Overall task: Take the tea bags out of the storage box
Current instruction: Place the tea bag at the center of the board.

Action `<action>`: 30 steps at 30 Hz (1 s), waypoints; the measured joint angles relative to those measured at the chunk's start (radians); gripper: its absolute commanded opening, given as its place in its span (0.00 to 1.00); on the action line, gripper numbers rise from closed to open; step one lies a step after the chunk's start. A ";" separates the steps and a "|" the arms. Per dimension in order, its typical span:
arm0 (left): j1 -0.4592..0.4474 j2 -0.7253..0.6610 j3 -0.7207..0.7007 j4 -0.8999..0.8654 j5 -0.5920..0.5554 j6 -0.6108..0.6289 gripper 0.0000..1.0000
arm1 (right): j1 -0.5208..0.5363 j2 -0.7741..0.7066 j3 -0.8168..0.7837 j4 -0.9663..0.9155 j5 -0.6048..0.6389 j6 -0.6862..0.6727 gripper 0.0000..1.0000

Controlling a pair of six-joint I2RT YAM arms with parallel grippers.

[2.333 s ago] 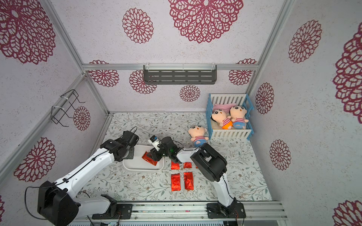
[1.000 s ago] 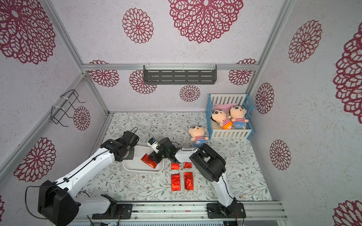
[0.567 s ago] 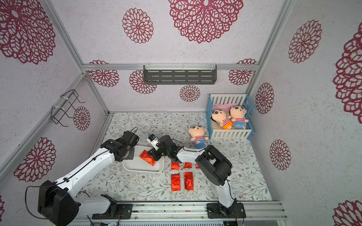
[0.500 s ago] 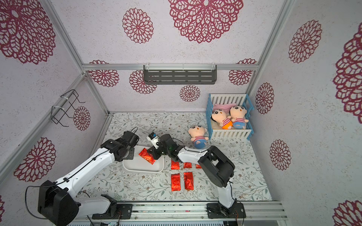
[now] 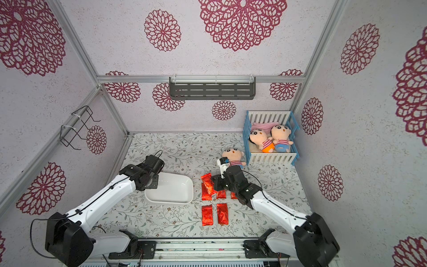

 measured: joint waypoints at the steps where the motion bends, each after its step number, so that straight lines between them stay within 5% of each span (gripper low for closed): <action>1: 0.000 0.000 0.000 -0.001 0.000 0.000 0.00 | -0.005 -0.058 -0.035 -0.057 0.027 0.029 0.00; 9: 0.000 0.006 0.001 -0.004 0.001 -0.003 0.00 | -0.005 -0.220 -0.121 -0.385 0.201 0.189 0.00; 18: 0.000 0.008 0.002 -0.005 0.006 -0.003 0.00 | 0.025 -0.186 -0.128 -0.509 0.316 0.311 0.00; 30: 0.000 0.013 0.002 -0.005 0.024 -0.003 0.00 | 0.205 -0.029 -0.120 -0.593 0.443 0.406 0.00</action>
